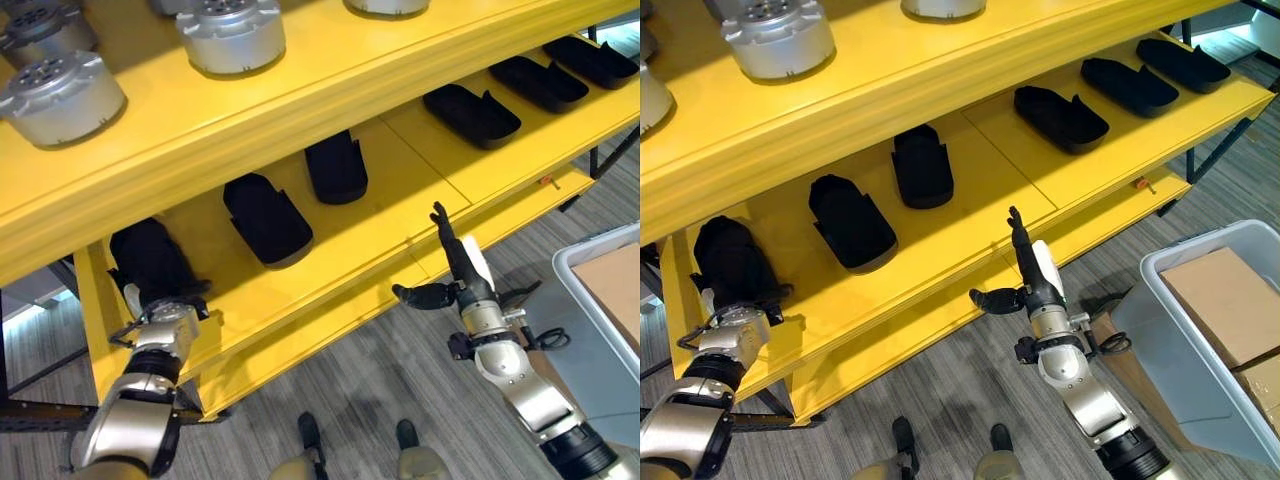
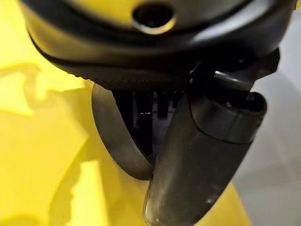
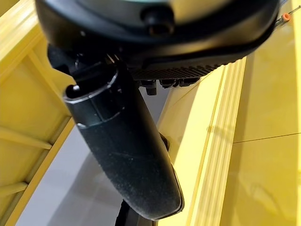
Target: Move parts from the plastic box to the shelf.
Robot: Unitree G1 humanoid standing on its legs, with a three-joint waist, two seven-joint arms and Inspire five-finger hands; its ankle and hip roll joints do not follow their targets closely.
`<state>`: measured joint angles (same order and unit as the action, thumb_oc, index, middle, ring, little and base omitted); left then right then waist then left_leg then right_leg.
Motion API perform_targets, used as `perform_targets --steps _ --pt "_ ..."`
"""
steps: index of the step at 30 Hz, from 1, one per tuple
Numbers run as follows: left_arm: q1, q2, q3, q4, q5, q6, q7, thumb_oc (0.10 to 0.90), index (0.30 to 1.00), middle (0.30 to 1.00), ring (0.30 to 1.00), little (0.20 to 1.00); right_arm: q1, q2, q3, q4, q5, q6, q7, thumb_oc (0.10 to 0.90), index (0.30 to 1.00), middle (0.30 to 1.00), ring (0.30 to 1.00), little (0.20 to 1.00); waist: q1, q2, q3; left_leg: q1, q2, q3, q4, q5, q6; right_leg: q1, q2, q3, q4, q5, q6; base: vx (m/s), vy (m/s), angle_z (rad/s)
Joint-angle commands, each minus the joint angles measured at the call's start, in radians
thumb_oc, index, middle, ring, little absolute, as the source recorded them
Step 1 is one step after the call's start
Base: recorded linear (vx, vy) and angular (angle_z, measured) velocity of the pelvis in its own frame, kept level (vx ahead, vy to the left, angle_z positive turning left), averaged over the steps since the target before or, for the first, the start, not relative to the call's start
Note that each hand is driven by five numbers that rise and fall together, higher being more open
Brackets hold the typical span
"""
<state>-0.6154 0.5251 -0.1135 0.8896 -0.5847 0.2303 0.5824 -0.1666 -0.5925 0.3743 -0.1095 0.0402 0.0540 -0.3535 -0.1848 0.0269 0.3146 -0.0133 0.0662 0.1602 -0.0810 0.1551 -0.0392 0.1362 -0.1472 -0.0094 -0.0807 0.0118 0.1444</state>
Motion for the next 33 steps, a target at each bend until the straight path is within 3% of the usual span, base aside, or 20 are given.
perform_targets --steps 1,11,15,22,27,33 --pt "-0.015 -0.151 -0.018 0.075 -0.104 0.002 -0.050 0.900 1.000 1.000 1.000 1.000 -0.130 0.022 -0.030 -0.080 -0.040 -0.074 -0.055 0.900 1.000 1.000 1.000 1.000 0.023 -0.029 -0.020 0.056 0.031 0.034 0.084 -0.158 -0.020 -0.141 0.056 -0.084 0.144 -0.059 -0.057 0.00 0.000 0.00" --pt "-0.037 -0.126 -0.048 0.011 0.073 -0.026 -0.012 0.900 1.000 1.000 1.000 1.000 -0.131 0.028 -0.026 -0.067 -0.041 -0.076 -0.071 0.900 1.000 1.000 1.000 1.000 0.031 -0.032 -0.014 0.056 0.030 0.031 0.081 -0.157 -0.019 -0.140 0.056 -0.088 0.144 -0.057 -0.058 0.00 0.000 0.00" --pt "-0.041 -0.113 -0.057 0.001 0.088 0.008 -0.003 0.900 1.000 1.000 1.000 1.000 -0.132 0.026 -0.025 -0.061 -0.036 -0.079 -0.069 0.900 1.000 1.000 1.000 1.000 0.034 -0.031 -0.014 0.057 0.030 0.029 0.080 -0.156 -0.018 -0.137 0.056 -0.091 0.144 -0.058 -0.059 0.00 0.000 0.00" --pt "-0.030 -0.112 -0.045 0.010 0.086 0.015 0.001 0.900 1.000 1.000 1.000 1.000 -0.132 0.027 -0.021 -0.063 -0.037 -0.070 -0.064 0.900 1.000 1.000 1.000 1.000 0.038 -0.028 -0.019 0.060 0.028 0.025 0.078 -0.155 -0.018 -0.132 0.055 -0.094 0.140 -0.058 -0.059 0.00 0.000 0.00" --pt "-0.031 -0.096 -0.060 0.036 0.169 0.091 -0.074 0.900 1.000 1.000 1.000 1.000 -0.134 0.020 -0.030 -0.079 -0.030 -0.062 -0.054 0.900 1.000 1.000 1.000 1.000 0.037 -0.025 -0.018 0.058 0.028 0.025 0.079 -0.155 -0.018 -0.133 0.054 -0.095 0.142 -0.058 -0.059 0.00 0.000 0.00" --pt "-0.025 -0.048 -0.076 0.065 0.222 0.112 -0.127 0.900 1.000 1.000 1.000 1.000 -0.135 0.005 -0.036 -0.085 -0.021 -0.052 -0.044 0.900 1.000 1.000 1.000 1.000 0.037 -0.014 -0.024 0.064 0.024 0.026 0.077 -0.154 -0.019 -0.129 0.053 -0.094 0.141 -0.058 -0.059 0.00 0.014 0.00"
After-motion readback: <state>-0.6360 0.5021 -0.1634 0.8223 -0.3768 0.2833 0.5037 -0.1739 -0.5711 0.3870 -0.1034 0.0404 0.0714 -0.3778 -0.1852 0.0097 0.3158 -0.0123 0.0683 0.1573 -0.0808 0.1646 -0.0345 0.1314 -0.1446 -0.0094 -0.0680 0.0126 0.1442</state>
